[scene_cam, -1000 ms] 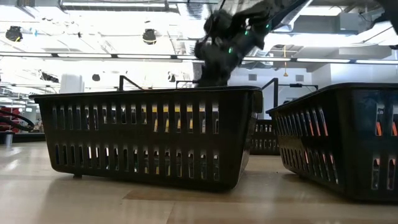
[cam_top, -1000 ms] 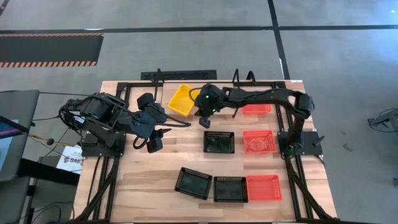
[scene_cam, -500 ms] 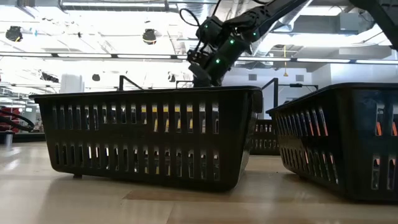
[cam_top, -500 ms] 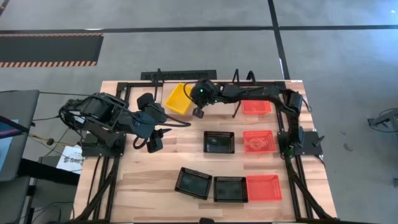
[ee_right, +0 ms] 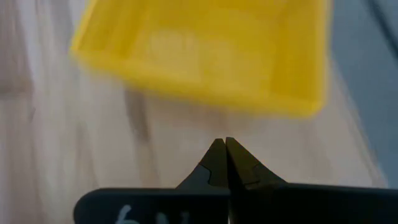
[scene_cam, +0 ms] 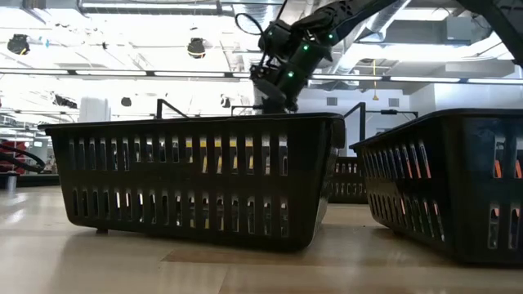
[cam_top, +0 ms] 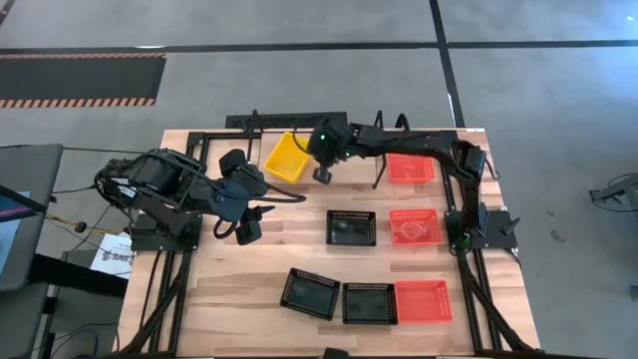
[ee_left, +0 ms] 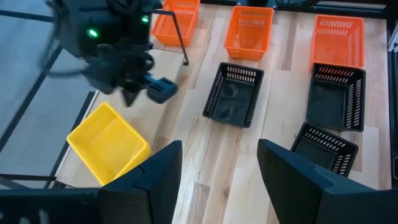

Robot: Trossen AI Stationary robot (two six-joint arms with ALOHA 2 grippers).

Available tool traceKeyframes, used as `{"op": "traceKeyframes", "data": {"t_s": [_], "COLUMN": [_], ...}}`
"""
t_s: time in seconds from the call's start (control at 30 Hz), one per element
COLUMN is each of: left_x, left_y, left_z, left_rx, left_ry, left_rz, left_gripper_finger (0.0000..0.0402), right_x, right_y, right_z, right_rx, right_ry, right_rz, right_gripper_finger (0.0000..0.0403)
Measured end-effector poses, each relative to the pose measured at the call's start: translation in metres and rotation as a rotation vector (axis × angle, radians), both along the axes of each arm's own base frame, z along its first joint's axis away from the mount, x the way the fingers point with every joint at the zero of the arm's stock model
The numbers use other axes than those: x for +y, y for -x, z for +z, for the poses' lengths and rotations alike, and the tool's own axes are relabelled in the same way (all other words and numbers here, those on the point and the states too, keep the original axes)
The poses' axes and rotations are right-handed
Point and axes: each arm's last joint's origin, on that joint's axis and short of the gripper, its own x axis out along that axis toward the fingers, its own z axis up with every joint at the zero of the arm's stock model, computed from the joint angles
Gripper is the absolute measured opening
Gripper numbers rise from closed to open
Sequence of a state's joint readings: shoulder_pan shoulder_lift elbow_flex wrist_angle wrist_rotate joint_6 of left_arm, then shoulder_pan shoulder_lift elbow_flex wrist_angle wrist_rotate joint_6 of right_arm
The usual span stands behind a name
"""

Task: Stack baskets on shelf by color
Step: Move the stacked yellow bin on the left of the shelf

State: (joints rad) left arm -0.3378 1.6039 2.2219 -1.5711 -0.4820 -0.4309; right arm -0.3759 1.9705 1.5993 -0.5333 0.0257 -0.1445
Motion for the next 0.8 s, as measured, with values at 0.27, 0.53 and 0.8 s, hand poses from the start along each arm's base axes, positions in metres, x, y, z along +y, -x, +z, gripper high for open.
{"op": "traceKeyframes", "data": {"t_s": [0.27,0.53,0.8], "left_x": [0.0,0.0,0.0], "left_y": [0.0,0.0,0.0], "left_z": [0.0,0.0,0.0], "left_rx": [0.005,-0.002,-0.005], "left_ry": [-0.011,0.015,0.021], "left_rz": [-0.013,0.006,0.013], "left_gripper_finger": [0.0198,0.0198,0.0198], "right_x": [0.003,-0.015,-0.034], "right_y": [-0.012,-0.012,-0.004], "right_z": [-0.016,-0.009,-0.006], "right_rx": [-0.008,-0.091,-0.107], "right_ry": [0.017,0.069,0.08], "right_rz": [0.033,0.013,-0.033], "right_gripper_finger": [0.0,0.0,0.0]}}
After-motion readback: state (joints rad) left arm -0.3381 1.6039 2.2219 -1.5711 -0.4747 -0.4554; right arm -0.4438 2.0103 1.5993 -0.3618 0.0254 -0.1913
